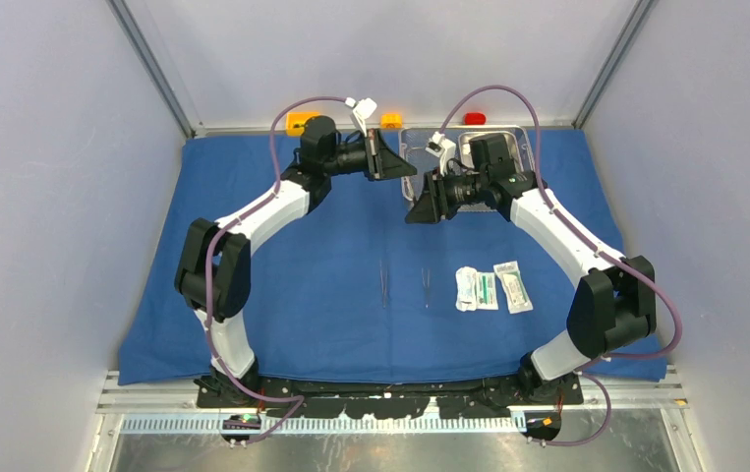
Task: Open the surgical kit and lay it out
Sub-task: Place the medical item in the surgical kit.
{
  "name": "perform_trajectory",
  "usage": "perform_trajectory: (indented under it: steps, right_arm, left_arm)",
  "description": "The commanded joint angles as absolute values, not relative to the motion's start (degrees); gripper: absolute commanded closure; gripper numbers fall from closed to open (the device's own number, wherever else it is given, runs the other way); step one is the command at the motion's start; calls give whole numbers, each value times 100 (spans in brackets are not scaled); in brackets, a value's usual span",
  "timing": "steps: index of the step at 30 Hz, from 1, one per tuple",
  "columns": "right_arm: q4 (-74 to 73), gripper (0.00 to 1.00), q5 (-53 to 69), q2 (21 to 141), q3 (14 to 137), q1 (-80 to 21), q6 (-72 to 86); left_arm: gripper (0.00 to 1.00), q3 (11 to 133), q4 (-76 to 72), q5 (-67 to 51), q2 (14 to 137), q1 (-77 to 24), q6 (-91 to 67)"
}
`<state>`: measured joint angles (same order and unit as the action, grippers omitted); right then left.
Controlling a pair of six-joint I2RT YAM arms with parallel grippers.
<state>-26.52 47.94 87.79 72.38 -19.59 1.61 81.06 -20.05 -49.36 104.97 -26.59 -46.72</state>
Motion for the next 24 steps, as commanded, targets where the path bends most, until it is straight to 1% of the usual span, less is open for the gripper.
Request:
perform_trajectory:
  steps: [1,4,8,12,16,20,21,22,24]
  right_arm:
    - [-2382,63,5116,8729,7173,-1884,98]
    - [-2338,67,5208,8704,7172,-1780,130]
    - [-2170,74,5320,8696,7146,-1704,300]
    - [-2126,88,5346,8744,7168,-1702,364]
    - [-1965,99,5263,8738,7158,-1705,549]
    - [-1908,100,4818,8749,7200,-1704,733]
    - [-1987,100,4609,8761,7251,-1709,744]
    - [-2084,100,4300,8776,7320,-1730,741]
    - [-2373,100,3455,8824,7502,-1837,686]
  left_arm:
    - [100,7977,-2708,-5125,10225,-2565,-4899]
    - [100,7900,-2881,-5180,10239,-2520,-4977]
    - [100,7819,-3062,-5215,10260,-2488,-5083]
    - [100,7803,-3255,-5266,10356,-2457,-5265]
    - [100,7814,-3250,-5254,10387,-2427,-5274]
    - [99,7946,-2773,-5017,10383,-2402,-5025]
    - [97,8018,-2425,-4860,10366,-2389,-4861]
    - [90,8106,-2051,-4633,10343,-2372,-4702]
    - [72,8299,-1187,-4128,10287,-2340,-4382]
